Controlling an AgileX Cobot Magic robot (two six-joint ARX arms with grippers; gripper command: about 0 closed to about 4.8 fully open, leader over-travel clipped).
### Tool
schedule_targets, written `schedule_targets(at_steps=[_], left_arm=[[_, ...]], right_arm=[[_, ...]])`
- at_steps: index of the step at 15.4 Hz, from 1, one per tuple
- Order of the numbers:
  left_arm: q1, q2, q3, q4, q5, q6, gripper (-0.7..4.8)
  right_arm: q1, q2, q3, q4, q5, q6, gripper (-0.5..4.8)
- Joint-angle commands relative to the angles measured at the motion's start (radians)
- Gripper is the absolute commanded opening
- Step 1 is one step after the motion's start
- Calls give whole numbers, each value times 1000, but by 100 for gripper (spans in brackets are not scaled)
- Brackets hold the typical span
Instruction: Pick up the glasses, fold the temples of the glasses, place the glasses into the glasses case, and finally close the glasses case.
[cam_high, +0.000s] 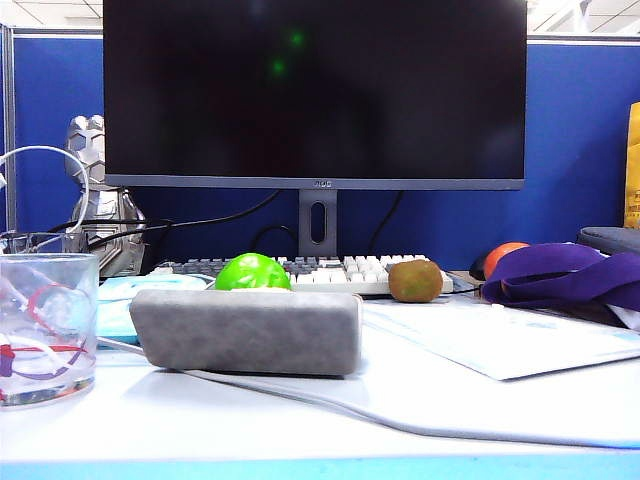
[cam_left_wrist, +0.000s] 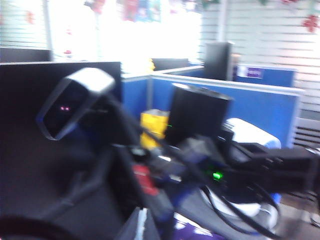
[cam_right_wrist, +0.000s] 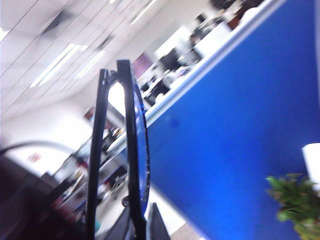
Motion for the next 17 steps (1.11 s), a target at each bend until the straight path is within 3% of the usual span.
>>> schedule_targets(at_steps=[1, 6, 10, 13, 17], left_arm=[[1, -2, 2, 13, -36, 1, -5], [1, -2, 2, 12, -88, 1, -5], [1, -7, 2, 22, -98, 1, -5], [1, -35, 2, 24, -100, 1, -5], [1, -68, 2, 21, -107, -3, -5]], right_arm=[[4, -5, 4, 79, -99, -24, -1], [4, -5, 4, 176, -215, -24, -1], [-6, -5, 4, 163, -219, -44, -1], [-69, -5, 4, 65, -183, -99, -1], [-180, -6, 4, -189, -124, -338, -1]])
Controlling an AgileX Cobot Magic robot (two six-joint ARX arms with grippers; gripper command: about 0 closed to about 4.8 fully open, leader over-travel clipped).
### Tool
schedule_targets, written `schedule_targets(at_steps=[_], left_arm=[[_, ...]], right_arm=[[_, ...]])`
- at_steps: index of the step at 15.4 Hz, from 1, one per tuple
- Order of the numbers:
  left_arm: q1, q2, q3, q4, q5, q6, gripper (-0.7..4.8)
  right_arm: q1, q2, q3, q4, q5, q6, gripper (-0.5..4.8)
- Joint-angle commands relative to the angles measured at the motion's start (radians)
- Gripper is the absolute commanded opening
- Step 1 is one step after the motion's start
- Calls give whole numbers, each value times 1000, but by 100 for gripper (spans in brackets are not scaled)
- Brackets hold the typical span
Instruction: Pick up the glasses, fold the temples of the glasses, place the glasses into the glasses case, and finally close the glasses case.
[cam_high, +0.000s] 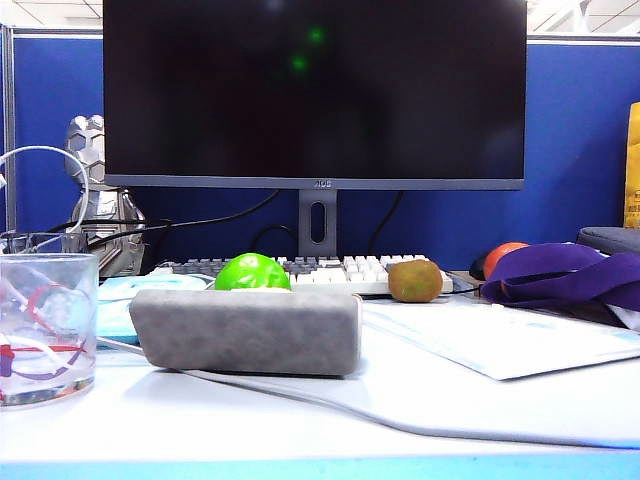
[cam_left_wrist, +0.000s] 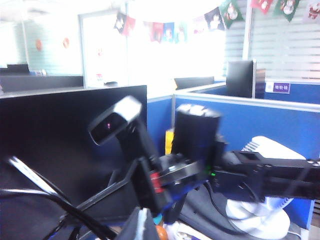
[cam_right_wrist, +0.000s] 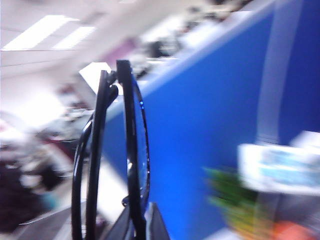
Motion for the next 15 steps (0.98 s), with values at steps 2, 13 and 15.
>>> schedule_targets(at_steps=[2, 13, 15], left_arm=[[1, -6, 2, -13, -16, -3, -5], [1, 12, 2, -143, -92, 69, -5], [1, 24, 2, -166, -91, 71, -5]], right_arm=[[-47, -11, 6, -312, 81, -325, -1], [-47, 6, -32, -1107, 492, -1027, -1], [-43, 6, -96, -1105, 492, -1051, -1]])
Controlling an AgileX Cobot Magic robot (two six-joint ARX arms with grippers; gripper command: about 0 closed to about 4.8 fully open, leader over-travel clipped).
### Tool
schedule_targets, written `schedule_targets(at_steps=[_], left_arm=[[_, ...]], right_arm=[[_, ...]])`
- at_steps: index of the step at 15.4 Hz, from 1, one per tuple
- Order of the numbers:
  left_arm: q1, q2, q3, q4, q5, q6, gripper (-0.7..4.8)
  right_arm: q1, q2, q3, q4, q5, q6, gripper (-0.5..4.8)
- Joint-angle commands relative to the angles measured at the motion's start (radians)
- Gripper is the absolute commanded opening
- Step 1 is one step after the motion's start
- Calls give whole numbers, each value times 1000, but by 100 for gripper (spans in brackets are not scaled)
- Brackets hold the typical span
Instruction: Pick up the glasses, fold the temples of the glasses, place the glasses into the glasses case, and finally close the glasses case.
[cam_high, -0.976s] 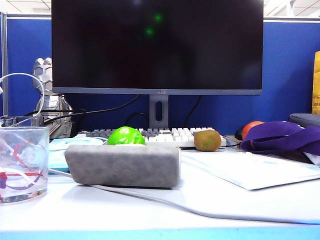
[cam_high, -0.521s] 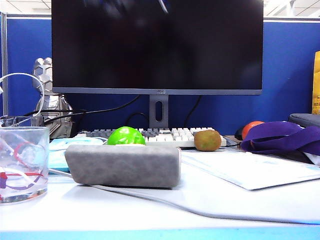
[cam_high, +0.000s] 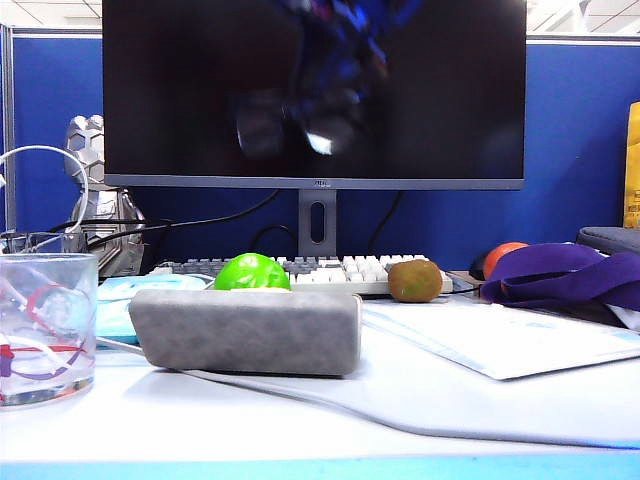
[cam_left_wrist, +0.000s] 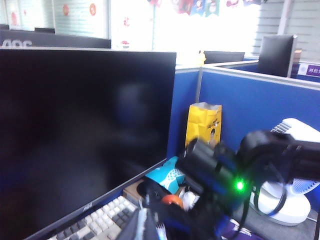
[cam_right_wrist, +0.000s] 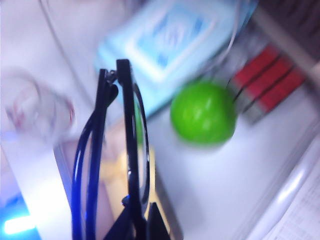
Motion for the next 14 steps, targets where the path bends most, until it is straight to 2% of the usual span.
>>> schedule_targets(at_steps=[1, 5, 8, 14], left_arm=[[1, 9, 2, -31, -1, 7, -5], [1, 14, 2, -42, -1, 30, -5], [1, 14, 2, -65, -1, 34, -5], [1, 21, 2, -86, -1, 56, -5]], right_arm=[[5, -2, -79, 5, -4, -40, -1], [11, 15, -201, 46, -64, -109, -1], [30, 16, -278, 140, -93, -110, -1], [89, 105, -286, 163, -105, -162, -1]])
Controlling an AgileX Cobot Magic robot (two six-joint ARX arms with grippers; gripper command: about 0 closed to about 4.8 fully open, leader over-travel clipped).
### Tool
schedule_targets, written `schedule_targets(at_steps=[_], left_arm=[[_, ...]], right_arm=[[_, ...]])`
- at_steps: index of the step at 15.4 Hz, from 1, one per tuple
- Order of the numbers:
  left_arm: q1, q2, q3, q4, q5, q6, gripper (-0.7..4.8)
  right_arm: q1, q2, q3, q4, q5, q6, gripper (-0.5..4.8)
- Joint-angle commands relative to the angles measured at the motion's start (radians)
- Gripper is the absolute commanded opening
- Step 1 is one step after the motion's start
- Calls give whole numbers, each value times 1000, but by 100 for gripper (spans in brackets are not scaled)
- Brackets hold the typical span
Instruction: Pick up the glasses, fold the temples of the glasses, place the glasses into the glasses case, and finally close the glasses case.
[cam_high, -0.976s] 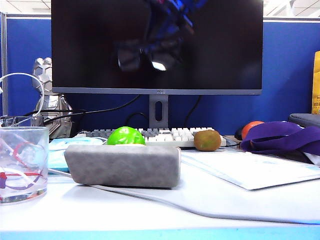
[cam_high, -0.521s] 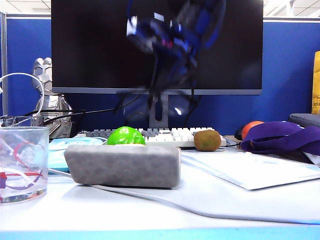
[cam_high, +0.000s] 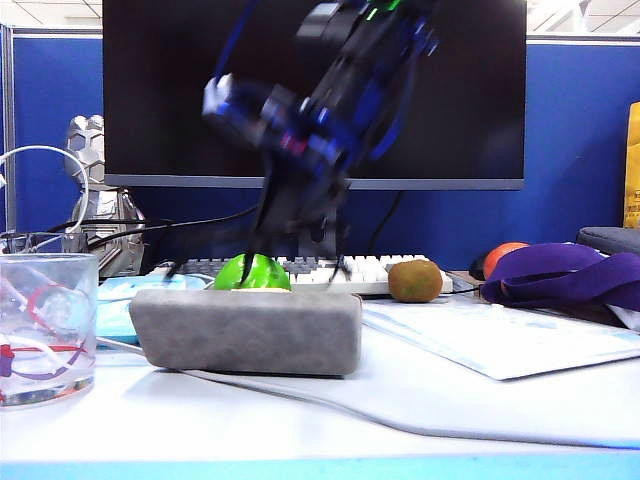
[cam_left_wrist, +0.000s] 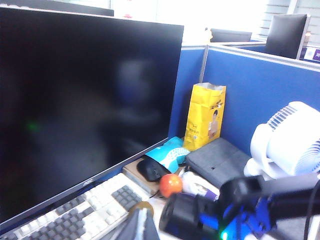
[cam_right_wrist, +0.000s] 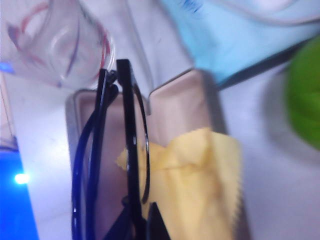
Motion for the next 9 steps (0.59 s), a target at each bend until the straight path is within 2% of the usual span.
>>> schedule_targets(at_steps=[1, 9], left_arm=[[1, -2, 2, -14, 0, 26, -5], [1, 8, 2, -36, 0, 53, -5]], right_arm=[[15, 29, -1, -5, -2, -16, -1], [27, 31, -2, -69, -94, -35, -1]])
